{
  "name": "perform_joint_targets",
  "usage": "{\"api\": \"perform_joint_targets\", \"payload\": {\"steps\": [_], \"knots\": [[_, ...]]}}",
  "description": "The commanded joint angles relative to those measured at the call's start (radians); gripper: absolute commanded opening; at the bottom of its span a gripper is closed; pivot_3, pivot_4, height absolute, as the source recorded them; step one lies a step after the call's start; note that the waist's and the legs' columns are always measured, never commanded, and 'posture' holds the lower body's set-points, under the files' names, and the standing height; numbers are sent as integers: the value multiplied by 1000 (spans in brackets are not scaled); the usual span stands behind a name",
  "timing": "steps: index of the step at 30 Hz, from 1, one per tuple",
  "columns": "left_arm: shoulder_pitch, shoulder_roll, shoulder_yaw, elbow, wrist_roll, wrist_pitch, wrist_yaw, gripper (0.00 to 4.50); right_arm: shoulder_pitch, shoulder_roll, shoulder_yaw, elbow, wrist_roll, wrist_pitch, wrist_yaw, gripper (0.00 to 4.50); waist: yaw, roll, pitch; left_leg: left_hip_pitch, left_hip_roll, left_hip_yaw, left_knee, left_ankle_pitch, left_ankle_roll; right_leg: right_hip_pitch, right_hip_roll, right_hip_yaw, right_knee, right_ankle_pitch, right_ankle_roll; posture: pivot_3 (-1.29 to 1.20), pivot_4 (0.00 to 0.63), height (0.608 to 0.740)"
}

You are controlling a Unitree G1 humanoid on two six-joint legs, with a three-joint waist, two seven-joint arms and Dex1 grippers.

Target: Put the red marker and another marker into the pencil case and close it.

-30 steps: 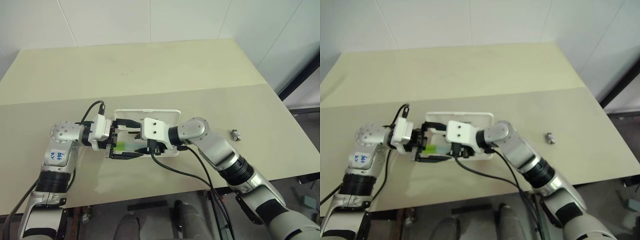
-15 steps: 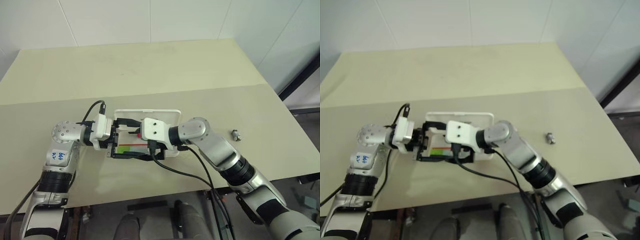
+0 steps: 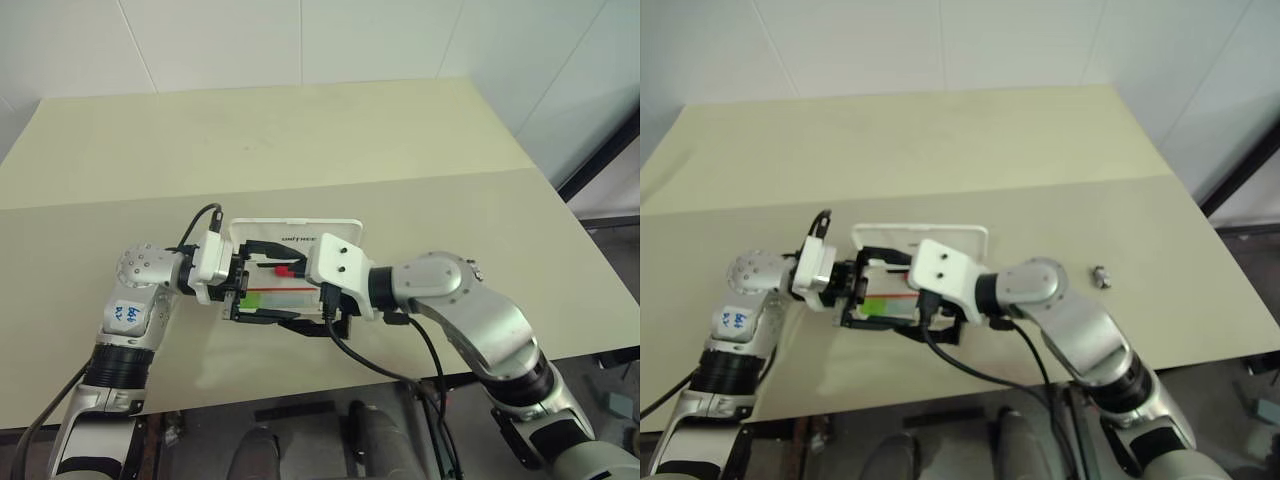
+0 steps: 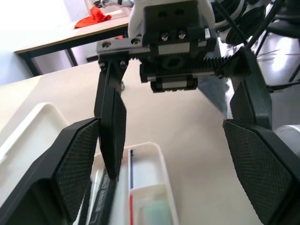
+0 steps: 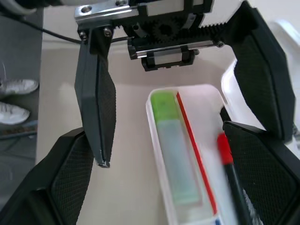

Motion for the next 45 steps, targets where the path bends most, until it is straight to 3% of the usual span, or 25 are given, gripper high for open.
{"api": "perform_joint_targets", "payload": {"steps": [1,6,11,13,14,24,33,45], "knots": [[17,-17,-22,-72,-31,27,7,4447,0,-1,-119,-135,36,162,-87,4474,1,0,0,0,0,0,0,0,0,0,0,0,0,0,0,0,150,740],[11,-59,-48,-101,-38,49,25,4447,36,-91,-275,-277,73,396,-131,4474,5,0,0,0,0,0,1,0,0,0,0,0,-1,-1,-1,0,150,740],[-15,-87,-74,-96,-29,59,39,4447,120,-231,-379,-334,91,480,-161,4474,6,0,0,-1,0,0,2,-1,1,0,0,0,-4,-2,-3,0,150,740],[-30,-102,-84,-88,-26,55,46,4447,202,-317,-432,-347,79,484,-171,4474,4,0,0,-1,0,0,1,-1,2,0,0,0,-4,-3,-6,0,150,740],[-35,-109,-88,-84,-21,51,50,4447,243,-356,-450,-351,75,473,-176,4474,4,0,0,-1,0,0,1,-1,2,0,0,0,-4,-8,-14,0,150,740],[-34,-150,-157,-121,39,76,117,4447,534,-540,-576,-264,2,306,-265,4474,2,0,0,-1,0,0,4,-1,3,2,0,1,-9,-8,-15,0,150,740],[-16,-190,-197,-178,68,111,233,4447,532,-454,-612,-103,-71,175,-401,4474,3,-1,0,-1,0,0,8,-1,3,2,2,3,-9,-8,-14,0,150,740],[-26,-205,-200,-166,78,92,261,4447,364,-230,-657,205,-65,-54,-508,4474,2,-1,0,-1,0,0,8,-2,4,2,2,4,-8,-7,-14,0,150,740]]}}
